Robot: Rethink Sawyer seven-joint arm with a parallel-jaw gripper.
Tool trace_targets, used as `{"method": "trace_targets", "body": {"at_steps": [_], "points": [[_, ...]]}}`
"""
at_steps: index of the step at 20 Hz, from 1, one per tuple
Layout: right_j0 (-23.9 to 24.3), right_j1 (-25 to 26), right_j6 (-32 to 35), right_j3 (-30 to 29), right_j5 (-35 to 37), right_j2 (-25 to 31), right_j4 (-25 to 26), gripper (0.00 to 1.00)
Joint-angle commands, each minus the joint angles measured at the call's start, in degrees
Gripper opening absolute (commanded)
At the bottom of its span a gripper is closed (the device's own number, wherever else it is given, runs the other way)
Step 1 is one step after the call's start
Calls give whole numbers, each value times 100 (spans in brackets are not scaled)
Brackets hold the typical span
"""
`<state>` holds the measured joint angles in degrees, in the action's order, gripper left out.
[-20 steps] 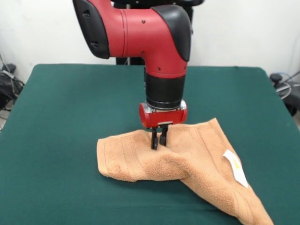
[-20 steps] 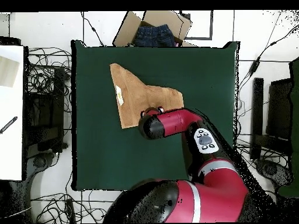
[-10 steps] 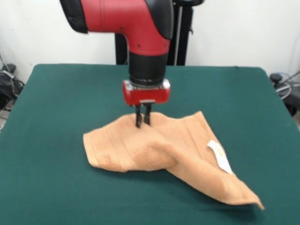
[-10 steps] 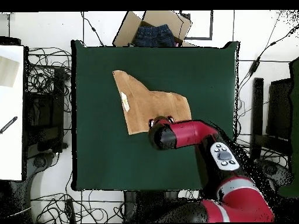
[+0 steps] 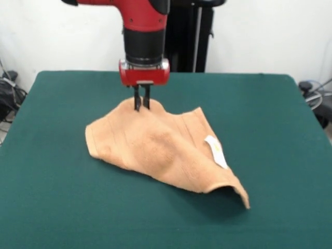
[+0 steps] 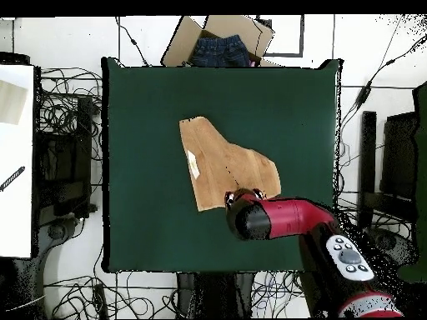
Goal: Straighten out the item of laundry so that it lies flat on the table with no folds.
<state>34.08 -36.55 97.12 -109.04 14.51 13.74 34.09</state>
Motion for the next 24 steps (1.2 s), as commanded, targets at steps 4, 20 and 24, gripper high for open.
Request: {"method": "trace_targets", "body": {"at_steps": [4, 20, 24], "points": [[323, -604, 346, -1286, -7, 455, -64, 0], [497, -478, 463, -1711, -647, 224, 303, 0], [404, -512, 590, -1868, -900, 29, 393, 0]]}}
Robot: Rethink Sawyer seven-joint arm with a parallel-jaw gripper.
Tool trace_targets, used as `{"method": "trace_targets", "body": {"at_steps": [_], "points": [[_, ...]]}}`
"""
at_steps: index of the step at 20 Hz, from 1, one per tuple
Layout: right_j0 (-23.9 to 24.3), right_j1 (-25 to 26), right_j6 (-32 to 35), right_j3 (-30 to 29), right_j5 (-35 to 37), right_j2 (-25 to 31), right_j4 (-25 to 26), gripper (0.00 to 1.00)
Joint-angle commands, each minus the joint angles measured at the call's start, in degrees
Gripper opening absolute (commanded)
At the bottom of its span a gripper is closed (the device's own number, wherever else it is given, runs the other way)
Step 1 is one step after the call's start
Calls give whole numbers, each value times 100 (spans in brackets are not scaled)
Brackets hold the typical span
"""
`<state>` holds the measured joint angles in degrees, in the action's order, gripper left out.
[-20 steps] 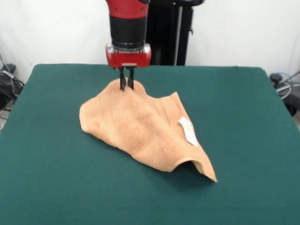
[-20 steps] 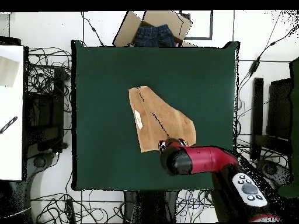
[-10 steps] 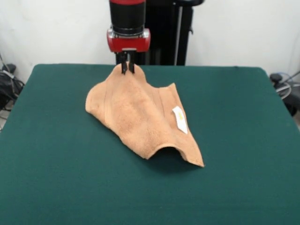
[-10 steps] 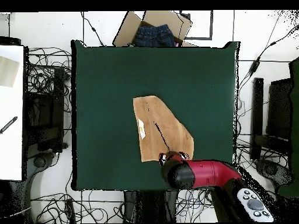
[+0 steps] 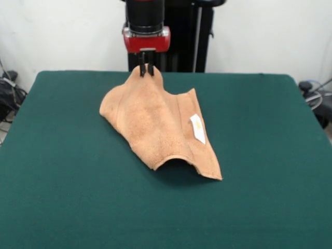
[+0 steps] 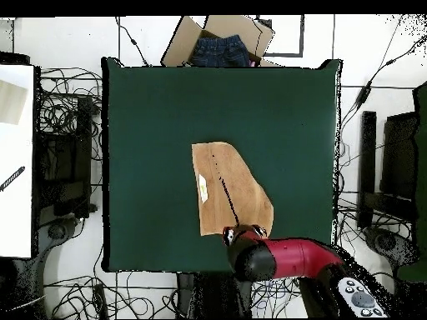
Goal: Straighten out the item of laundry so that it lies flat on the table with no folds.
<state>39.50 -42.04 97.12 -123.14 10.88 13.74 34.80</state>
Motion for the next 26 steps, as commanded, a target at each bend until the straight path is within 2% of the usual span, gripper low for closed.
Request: {"method": "trace_targets", "body": {"at_steps": [1, 3, 7, 10, 11, 22, 26], "points": [[-167, 18, 627, -516, -614, -31, 348, 0], [-236, 50, 694, -582, -791, -158, 402, 0], [-445, 469, 771, -445, -1288, -480, 532, 0], [-434, 586, 679, -395, -1540, -496, 635, 0], [-376, 618, 640, -398, -1686, -463, 689, 100], [-297, 695, 691, -422, -1645, -438, 620, 100], [-528, 621, 815, -460, -1719, -601, 494, 100]]}}
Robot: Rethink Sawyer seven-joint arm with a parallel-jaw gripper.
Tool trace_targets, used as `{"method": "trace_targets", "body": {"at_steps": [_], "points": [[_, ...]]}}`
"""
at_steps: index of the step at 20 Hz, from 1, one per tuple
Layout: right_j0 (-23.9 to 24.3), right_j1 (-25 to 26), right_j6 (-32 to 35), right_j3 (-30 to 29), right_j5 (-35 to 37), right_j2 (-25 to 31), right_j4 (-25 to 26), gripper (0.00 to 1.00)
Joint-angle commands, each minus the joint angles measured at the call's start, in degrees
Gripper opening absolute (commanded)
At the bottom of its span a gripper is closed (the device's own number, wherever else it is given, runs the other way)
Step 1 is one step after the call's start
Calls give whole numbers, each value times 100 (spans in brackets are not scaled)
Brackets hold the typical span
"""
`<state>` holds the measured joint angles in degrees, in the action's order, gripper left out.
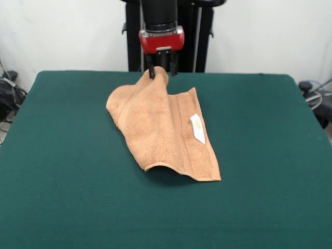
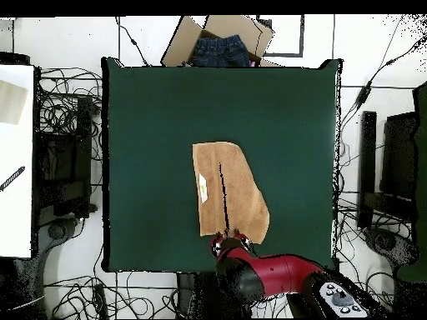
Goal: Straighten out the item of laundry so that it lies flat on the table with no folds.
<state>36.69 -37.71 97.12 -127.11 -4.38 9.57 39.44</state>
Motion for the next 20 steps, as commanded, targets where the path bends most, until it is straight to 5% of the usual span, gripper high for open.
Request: {"method": "trace_targets", "body": {"at_steps": [1, 7, 11, 16, 20], "points": [[-326, -26, 858, -189, -76, -167, -78, 100], [-217, -2375, 465, -1163, 1732, 914, -1411, 100], [-761, -3273, -171, -850, 2857, 736, -2018, 100], [-1043, -3468, -148, -538, 3527, 693, -2193, 100], [-1674, -2705, 822, -62, 3031, 210, -1441, 100]]}}
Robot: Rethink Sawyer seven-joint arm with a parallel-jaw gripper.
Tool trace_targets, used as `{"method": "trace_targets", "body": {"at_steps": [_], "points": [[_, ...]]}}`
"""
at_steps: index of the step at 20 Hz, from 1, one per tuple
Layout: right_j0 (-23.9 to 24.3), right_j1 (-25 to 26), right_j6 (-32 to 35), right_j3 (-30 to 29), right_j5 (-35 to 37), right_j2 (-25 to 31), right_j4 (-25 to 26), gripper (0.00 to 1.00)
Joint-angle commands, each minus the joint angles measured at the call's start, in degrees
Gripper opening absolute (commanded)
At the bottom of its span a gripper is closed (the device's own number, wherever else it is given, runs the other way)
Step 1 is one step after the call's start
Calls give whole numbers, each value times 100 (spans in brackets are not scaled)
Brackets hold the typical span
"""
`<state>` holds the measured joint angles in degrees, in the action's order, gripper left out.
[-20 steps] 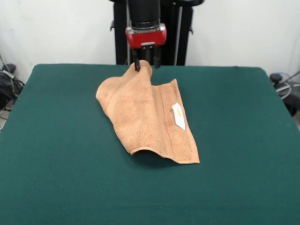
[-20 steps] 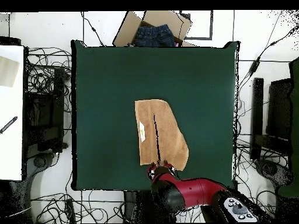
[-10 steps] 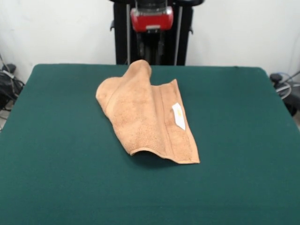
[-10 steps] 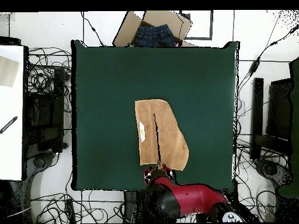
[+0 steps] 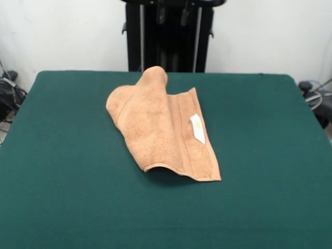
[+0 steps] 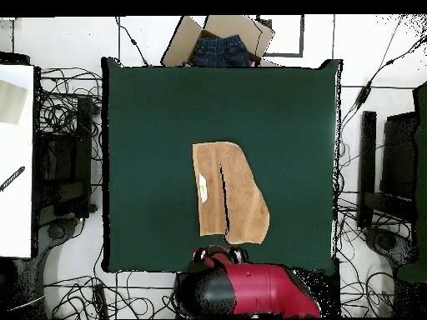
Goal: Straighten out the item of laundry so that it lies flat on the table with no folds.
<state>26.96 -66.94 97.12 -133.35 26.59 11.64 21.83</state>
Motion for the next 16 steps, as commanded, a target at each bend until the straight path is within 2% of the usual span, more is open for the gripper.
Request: {"method": "trace_targets", "body": {"at_steps": [1, 3, 6, 12, 16], "points": [[-881, 441, 1047, 703, -208, -159, 497, 100], [-1190, 818, 1363, 924, -563, -483, 765, 100], [-1547, 1319, 1574, 1194, -1049, -896, 889, 100], [-1820, 2565, 1451, 1634, -2430, -1439, 666, 100], [-1783, 3125, 1238, 1779, -3114, -1546, 431, 100]]}}
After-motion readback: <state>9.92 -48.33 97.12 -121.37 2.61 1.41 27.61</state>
